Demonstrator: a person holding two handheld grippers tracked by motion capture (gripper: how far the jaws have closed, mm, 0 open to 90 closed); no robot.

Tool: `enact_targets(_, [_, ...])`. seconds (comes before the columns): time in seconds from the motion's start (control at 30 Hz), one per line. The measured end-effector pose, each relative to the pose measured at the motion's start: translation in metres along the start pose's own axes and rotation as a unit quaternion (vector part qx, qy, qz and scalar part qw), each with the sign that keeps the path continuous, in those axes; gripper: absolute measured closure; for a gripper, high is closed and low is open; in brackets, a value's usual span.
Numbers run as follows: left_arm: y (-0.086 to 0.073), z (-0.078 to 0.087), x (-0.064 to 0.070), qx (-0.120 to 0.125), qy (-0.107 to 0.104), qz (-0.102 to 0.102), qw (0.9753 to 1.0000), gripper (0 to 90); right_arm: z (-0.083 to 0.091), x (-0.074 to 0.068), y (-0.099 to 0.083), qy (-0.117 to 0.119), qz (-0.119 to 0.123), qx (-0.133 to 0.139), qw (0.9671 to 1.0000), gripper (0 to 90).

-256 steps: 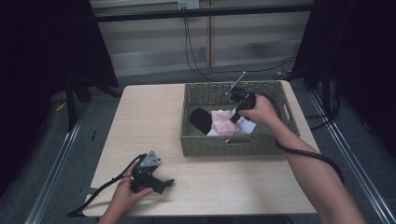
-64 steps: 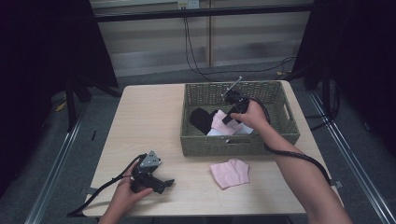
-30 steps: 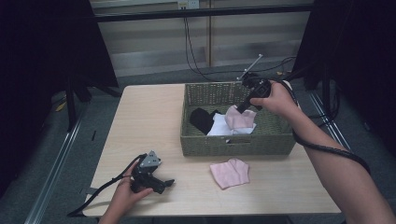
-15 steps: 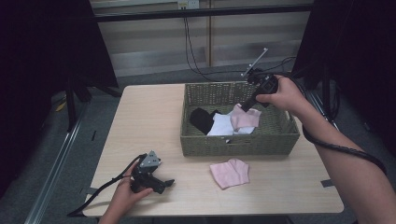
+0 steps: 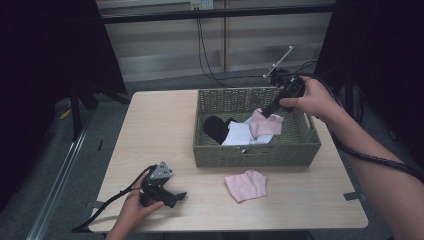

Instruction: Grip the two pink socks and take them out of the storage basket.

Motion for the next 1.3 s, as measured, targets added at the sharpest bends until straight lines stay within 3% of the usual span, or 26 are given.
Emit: enact_targets(1.3, [0.0,0.0,0.0,0.001,0.001,-0.002,1.0,0.0,0.041,-0.048,-0.01,0.028,0.047,0.017,0.9984,87.1])
Point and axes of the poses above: each handheld gripper's, and its own axes: z roughly backward along the jaws, y roughly out of its top, x roughly to its right, the point moved 9 cm from there along -z, roughly forward along the jaws, and after that the axes turned 1 degree about -z, right-handed, at the moved point
